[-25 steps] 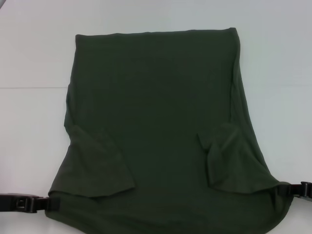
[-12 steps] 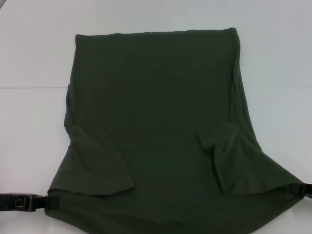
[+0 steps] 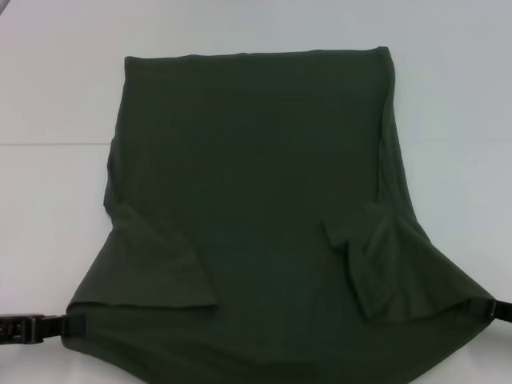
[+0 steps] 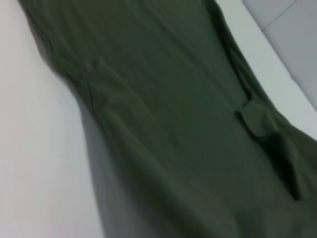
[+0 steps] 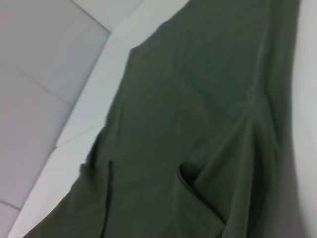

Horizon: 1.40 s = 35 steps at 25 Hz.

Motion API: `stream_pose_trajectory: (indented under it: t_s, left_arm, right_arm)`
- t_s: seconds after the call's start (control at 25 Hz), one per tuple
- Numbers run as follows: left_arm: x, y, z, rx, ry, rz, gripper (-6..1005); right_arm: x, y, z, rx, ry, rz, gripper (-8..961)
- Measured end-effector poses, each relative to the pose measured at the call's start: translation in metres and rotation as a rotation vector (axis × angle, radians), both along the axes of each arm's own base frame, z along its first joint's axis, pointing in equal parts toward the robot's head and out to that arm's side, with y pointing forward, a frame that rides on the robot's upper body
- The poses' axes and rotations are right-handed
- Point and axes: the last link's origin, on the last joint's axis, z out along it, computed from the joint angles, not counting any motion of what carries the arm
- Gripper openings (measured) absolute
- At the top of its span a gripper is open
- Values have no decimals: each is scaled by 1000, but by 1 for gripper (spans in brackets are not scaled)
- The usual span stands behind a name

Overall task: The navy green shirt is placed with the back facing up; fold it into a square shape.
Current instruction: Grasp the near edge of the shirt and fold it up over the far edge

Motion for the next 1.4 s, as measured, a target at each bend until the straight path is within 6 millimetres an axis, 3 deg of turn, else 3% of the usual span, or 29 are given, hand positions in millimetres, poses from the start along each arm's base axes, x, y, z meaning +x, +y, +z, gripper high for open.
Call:
stream_pose_trajectory:
  t_s: [0.48, 1.08, 1.4]
  left_arm:
    - [-5, -20, 5, 2, -64, -15, 22]
    - [1, -66, 19, -98, -194, -64, 22]
    - [-3, -80, 23, -113, -200, -38, 22]
  right_arm:
    - [-1, -13, -4, 1, 15, 139, 46]
    - [-14, -40, 11, -37, 37, 398, 45]
    - [-16, -50, 15, -54, 57, 447, 45]
